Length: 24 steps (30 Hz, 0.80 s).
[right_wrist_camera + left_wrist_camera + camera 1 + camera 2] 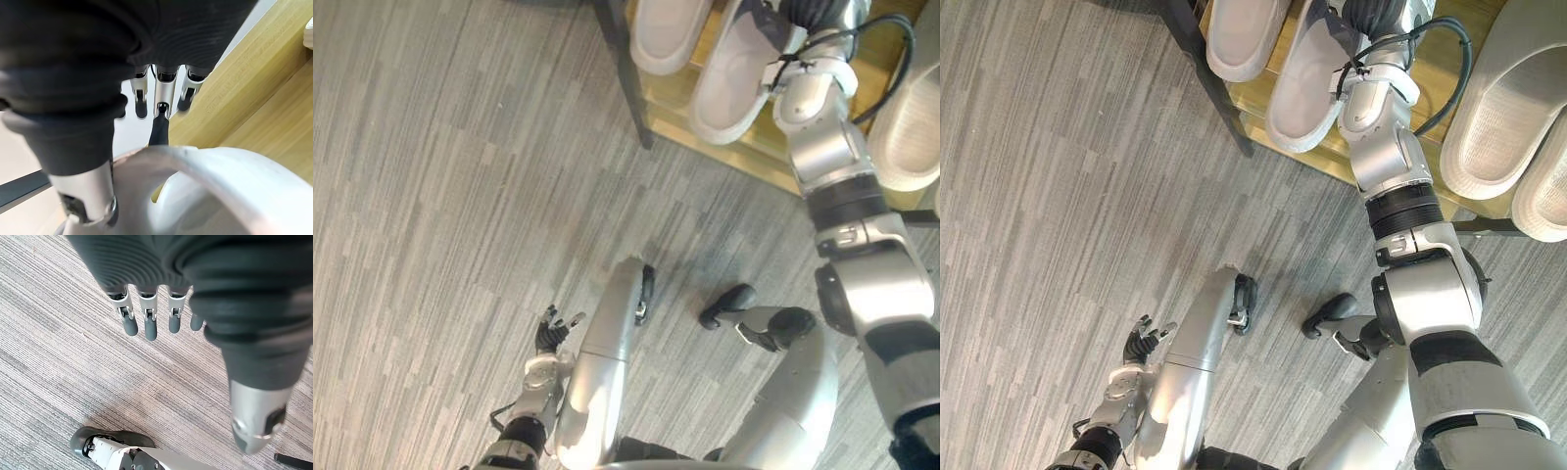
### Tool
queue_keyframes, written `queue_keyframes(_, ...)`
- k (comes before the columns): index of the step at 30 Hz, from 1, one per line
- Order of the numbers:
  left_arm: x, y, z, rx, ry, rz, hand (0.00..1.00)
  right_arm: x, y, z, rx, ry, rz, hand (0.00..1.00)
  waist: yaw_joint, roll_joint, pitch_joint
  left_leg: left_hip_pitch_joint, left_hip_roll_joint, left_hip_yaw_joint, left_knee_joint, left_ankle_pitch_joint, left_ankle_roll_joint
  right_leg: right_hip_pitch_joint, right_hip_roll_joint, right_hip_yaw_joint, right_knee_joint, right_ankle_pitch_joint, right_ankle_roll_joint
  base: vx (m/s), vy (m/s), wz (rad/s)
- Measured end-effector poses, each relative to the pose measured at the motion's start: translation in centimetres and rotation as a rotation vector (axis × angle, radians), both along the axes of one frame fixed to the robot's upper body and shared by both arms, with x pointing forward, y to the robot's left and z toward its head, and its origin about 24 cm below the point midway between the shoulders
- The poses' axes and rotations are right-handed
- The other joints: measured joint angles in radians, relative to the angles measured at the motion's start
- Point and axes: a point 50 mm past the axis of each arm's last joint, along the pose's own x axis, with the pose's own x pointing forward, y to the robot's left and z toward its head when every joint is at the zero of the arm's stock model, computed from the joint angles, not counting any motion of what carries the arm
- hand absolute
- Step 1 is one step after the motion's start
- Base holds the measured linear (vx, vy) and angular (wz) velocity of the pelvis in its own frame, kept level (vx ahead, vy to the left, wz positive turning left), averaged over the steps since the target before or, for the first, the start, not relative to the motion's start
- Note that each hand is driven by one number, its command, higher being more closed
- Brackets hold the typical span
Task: Organize the slippers on the shoe rack
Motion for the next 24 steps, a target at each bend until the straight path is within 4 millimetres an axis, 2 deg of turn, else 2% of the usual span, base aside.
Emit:
queue_keyframes(6,0.0,0.0,0.0,-0.004,0.000,0.004,0.00,-0.5,-0.6,1.3,-0.035,-0.032,-0.028,0.00,-0.001,-0.002,0.001,0.002,0.000,0.000,-0.007,0.005,-0.006,0.000,0.000,-0.001,-0.002,0.000,0.000,-0.04,-0.011,0.01)
queue_keyframes(15,-0.1,0.1,-0.1,-0.012,0.001,0.012,0.00,-0.8,-1.5,1.8,-0.042,-0.044,-0.057,0.00,-0.005,-0.007,0.004,0.006,0.002,0.004,-0.023,0.018,-0.005,0.002,0.002,-0.003,-0.017,0.006,-0.010,-0.05,-0.006,0.00)
queue_keyframes(24,-0.2,0.5,-0.1,-0.005,0.003,0.016,0.00,-2.2,-0.1,2.0,-0.076,-0.121,0.020,0.00,-0.014,-0.016,0.009,0.033,0.013,0.008,-0.042,0.020,-0.009,0.022,0.018,-0.005,-0.037,0.012,-0.017,-0.04,-0.004,-0.04)
